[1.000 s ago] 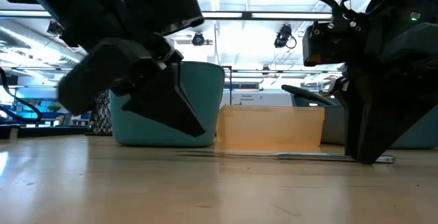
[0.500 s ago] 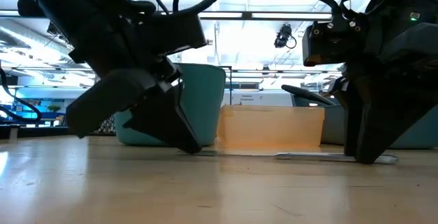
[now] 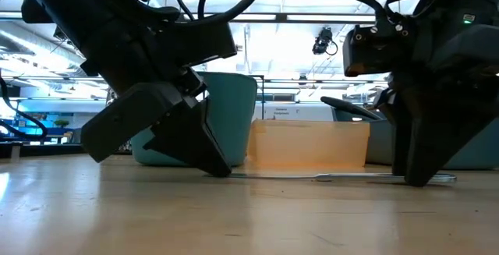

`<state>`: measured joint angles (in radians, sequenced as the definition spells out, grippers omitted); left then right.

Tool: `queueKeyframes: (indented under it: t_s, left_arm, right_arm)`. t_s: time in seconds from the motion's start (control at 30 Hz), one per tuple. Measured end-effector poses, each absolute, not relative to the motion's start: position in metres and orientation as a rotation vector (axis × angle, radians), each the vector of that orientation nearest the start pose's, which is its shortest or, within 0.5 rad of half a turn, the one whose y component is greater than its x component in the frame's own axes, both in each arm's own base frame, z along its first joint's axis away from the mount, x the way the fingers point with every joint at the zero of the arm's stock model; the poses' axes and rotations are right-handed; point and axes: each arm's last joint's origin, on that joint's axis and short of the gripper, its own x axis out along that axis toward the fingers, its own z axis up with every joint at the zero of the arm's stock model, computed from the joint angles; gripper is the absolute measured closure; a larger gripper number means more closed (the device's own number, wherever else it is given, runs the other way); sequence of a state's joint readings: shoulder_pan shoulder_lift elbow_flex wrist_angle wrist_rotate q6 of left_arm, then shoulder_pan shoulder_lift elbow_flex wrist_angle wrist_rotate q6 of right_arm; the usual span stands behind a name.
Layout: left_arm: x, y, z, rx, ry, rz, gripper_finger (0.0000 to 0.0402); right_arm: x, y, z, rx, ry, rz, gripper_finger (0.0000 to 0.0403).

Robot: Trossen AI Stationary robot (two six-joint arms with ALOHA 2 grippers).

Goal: Pick & Place Kitchen Items
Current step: Put the silver knife into the orange bin

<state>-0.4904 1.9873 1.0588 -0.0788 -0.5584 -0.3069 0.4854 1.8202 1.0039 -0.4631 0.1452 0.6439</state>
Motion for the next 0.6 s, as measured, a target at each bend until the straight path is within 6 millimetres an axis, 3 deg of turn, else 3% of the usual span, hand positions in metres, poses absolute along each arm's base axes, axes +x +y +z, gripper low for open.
queueKeyframes:
  t_s: [0.43, 0.6]
  left_arm:
    - [0.3346, -0.1613, 0.1064, 0.211, 0.847, 0.187, 0.0400]
    - [0.3344, -0.1613, 0.1062, 0.210, 0.848, 0.185, 0.0399]
  right_arm:
    - [0.2864, 0.1467, 0.1293, 0.192, 1.290, -0.108, 0.0243]
    - [0.2853, 0.1463, 0.1290, 0.188, 1.302, -0.111, 0.0279]
